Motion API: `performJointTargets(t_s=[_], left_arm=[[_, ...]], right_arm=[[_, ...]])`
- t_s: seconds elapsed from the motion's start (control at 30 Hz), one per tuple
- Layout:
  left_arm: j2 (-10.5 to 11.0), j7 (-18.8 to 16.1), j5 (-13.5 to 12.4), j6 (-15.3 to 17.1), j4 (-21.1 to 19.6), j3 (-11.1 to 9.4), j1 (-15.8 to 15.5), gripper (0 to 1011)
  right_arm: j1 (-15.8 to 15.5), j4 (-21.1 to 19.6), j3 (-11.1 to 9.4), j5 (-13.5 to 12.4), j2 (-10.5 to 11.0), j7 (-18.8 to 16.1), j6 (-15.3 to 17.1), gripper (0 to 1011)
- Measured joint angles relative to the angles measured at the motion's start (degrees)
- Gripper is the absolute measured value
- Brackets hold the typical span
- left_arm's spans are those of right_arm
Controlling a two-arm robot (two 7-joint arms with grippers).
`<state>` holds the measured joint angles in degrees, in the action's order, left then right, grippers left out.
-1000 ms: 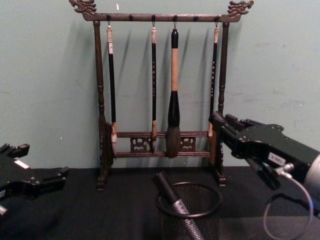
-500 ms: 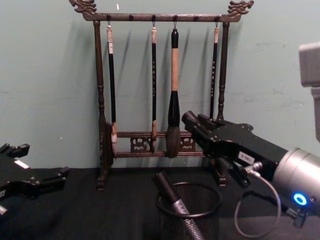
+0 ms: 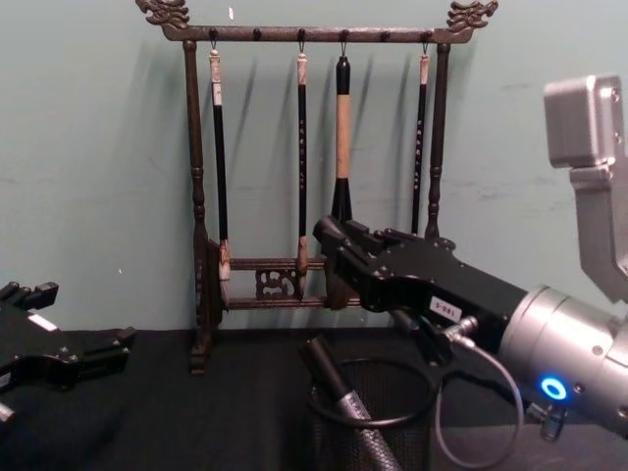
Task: Pick up the water-based marker from the table and place it into the pen holder.
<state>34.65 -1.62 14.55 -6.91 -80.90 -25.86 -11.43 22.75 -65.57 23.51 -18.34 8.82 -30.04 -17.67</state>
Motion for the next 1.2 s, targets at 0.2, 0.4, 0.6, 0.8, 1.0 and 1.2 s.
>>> performJointTargets(t_s=[0.2,0.4,0.6,0.8,1.0,1.2], left_arm=[[0.00,0.00,0.00,0.00,0.00,0.00,0.00,1009],[0.00,0.00,0.00,0.00,0.00,0.00,0.00,1009],[0.00,0.00,0.00,0.00,0.00,0.00,0.00,1009],[0.00,0.00,0.00,0.00,0.00,0.00,0.00,1009],[0.00,0.00,0.00,0.00,0.00,0.00,0.00,1009],[0.00,0.00,0.00,0.00,0.00,0.00,0.00,1009]], right_arm=[[0.28,0.45,0.37,-0.10,-0.08,-0.02,-0.05,239],[0.81,1.31,0.96,-0.04,-0.21,-0.27,-0.04,239],[1.10,1.30,1.80,0.01,0.05,-1.45,0.00,239],[0.87,0.42,2.05,0.01,0.62,-1.71,0.07,241],[0.10,-1.12,2.13,0.04,1.80,-1.59,0.56,241],[0.02,-1.94,2.72,0.91,2.78,-1.59,1.08,241]])
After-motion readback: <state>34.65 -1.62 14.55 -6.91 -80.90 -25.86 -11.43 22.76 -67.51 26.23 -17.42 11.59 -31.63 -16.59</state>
